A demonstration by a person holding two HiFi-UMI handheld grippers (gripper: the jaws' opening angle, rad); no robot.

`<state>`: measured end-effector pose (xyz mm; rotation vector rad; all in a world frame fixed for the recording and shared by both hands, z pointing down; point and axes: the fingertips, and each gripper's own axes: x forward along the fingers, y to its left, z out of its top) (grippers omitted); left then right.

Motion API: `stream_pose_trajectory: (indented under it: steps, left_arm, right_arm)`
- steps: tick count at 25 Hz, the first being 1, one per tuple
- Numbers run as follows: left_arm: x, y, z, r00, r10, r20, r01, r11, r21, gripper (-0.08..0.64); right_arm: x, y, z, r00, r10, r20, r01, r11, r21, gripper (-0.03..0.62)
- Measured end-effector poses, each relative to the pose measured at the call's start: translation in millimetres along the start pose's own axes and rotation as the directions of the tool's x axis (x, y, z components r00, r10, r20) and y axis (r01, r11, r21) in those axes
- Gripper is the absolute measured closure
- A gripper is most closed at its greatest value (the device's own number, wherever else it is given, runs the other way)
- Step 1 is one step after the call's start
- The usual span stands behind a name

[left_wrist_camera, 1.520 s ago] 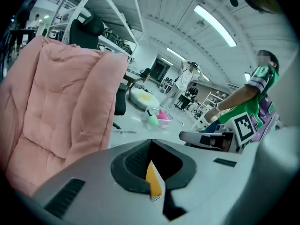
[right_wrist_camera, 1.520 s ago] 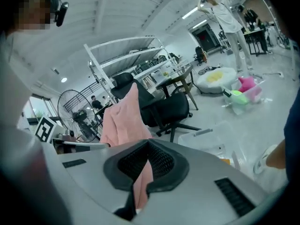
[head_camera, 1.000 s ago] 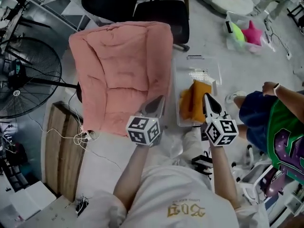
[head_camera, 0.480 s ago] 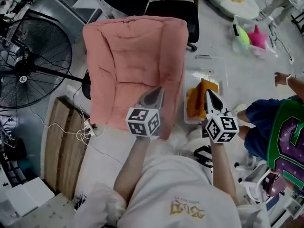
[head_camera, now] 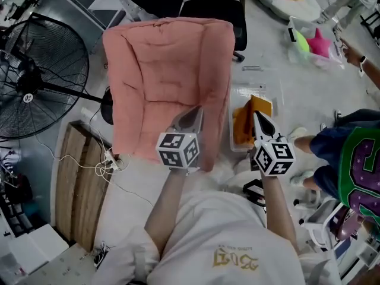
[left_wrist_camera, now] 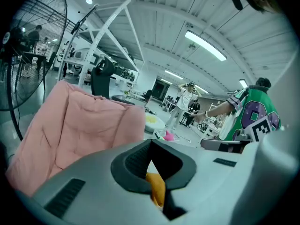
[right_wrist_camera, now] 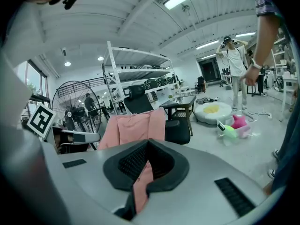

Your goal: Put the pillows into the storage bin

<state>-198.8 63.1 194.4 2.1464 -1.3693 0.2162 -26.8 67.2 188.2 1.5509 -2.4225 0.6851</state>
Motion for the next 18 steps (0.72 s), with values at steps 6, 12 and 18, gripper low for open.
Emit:
stream_pose_trajectory:
  steps: [6,12,18]
  left_arm:
    - [-2.1,-0.3,-2.1,1.000,0.003,-0.001,-0.003,1.000,-0.006,0.545]
    - [-1.5,0.3,-1.3,1.000,0.003,-0.004,-0.003,1.000,0.006,0.545]
    - [-2.8,4.6,1.2,1.000,0.002,-0.003,-0.002,1.000,-0.018,0.545]
  right_arm:
    - [-3.8,-1.4,-0.5,1.000,0.001,0.003,-0.001,1.000,0.009,0.580]
    - [-5.2,-3.9,-0.6,1.000,-0.007,0.007,0.007,1.000,0.013,0.580]
    - [-3.7,-0.5,1.6,1.000,-0.002,0.007,0.002,1.000,0.021,0.580]
